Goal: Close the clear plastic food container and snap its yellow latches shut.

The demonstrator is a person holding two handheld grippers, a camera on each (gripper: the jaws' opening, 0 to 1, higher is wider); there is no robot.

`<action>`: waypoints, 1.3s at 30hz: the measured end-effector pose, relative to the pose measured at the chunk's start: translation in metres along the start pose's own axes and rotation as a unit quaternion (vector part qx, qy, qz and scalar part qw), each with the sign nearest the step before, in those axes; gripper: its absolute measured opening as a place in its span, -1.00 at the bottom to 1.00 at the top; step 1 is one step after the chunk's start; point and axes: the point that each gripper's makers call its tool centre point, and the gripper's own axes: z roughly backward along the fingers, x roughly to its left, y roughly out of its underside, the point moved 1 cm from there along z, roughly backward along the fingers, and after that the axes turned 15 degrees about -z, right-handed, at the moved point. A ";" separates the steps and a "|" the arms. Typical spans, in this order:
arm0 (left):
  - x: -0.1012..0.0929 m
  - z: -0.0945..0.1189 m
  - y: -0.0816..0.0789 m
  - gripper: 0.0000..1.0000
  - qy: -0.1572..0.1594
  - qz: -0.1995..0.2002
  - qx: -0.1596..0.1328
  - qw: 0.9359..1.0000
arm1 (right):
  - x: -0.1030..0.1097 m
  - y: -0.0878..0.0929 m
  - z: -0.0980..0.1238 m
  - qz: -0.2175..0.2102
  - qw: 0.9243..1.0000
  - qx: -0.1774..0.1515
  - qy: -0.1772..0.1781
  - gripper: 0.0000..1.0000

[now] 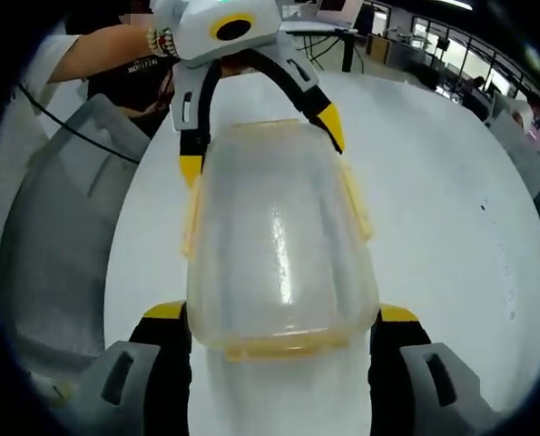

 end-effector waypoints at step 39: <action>0.064 -0.020 0.015 0.69 0.006 -0.056 0.027 0.998 | -0.063 -0.026 -0.001 0.010 1.000 0.000 0.009 0.57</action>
